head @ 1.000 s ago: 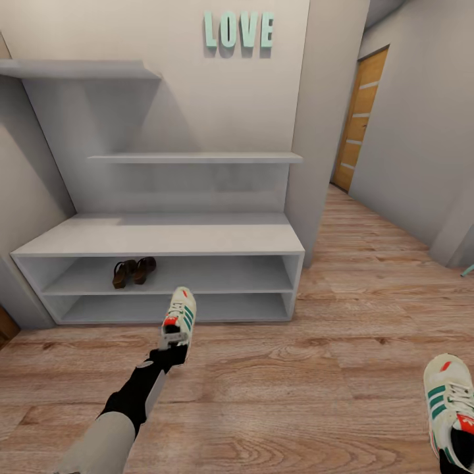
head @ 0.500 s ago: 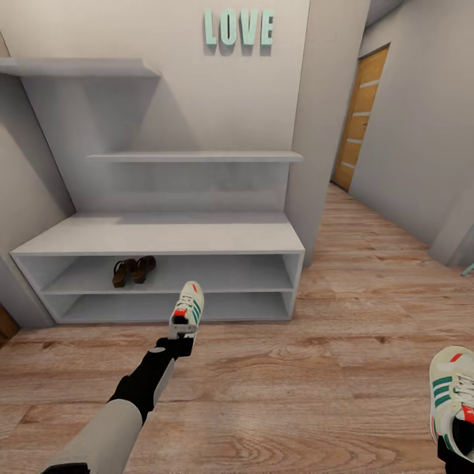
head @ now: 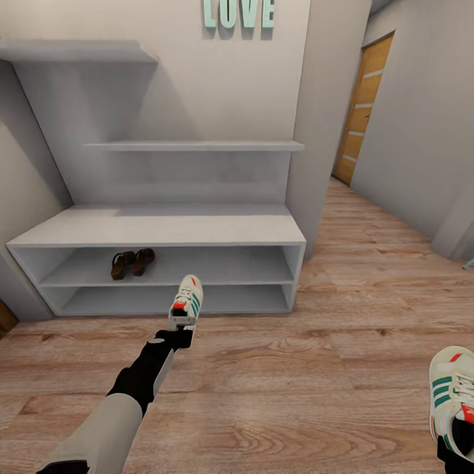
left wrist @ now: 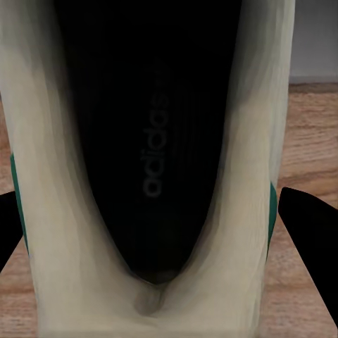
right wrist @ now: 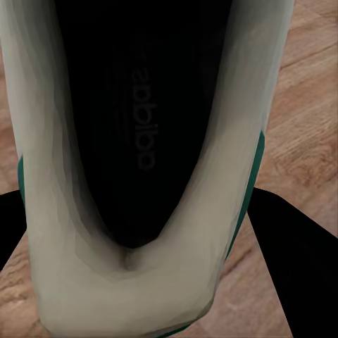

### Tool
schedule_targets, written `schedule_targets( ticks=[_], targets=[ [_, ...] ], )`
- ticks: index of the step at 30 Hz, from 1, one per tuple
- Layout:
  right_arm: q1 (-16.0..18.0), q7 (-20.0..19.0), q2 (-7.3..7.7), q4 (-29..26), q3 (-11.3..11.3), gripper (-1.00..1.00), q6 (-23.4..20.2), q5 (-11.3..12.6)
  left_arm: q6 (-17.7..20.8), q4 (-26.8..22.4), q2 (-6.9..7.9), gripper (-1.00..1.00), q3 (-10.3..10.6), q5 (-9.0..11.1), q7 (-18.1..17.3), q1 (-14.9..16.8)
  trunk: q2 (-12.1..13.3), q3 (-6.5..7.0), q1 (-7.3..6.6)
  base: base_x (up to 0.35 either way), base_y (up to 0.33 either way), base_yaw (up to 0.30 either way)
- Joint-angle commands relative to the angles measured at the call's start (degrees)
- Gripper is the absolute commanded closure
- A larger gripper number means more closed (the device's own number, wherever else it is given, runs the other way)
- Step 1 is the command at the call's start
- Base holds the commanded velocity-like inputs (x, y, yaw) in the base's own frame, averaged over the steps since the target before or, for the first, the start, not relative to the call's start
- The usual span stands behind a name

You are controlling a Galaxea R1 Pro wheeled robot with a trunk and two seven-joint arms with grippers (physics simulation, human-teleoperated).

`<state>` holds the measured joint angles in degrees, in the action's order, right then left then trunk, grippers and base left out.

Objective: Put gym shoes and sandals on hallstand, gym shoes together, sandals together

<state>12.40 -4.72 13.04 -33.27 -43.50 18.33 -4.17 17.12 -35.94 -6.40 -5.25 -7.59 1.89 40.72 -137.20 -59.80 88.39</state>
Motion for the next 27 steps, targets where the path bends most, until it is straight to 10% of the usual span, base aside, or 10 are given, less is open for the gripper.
schedule_targets(
  ticks=[1, 27],
  targets=[
    [0.08, -0.43, -0.04, 0.05, -0.45, 1.0, 0.23, -0.45, 0.33, -0.14, -0.04, 1.0, -0.29, -0.59, -0.15, 0.04, -0.02, -0.11, -0.01, 0.0, 0.0, 0.0],
    [-0.01, -0.46, -1.95, -0.46, -0.49, 1.0, 0.21, -0.44, 0.12, -0.91, -0.53, 1.0, 0.46, -0.6, -0.49, 0.17, -3.63, -2.0, 1.96, 0.0, 0.0, 0.0]
  ],
)
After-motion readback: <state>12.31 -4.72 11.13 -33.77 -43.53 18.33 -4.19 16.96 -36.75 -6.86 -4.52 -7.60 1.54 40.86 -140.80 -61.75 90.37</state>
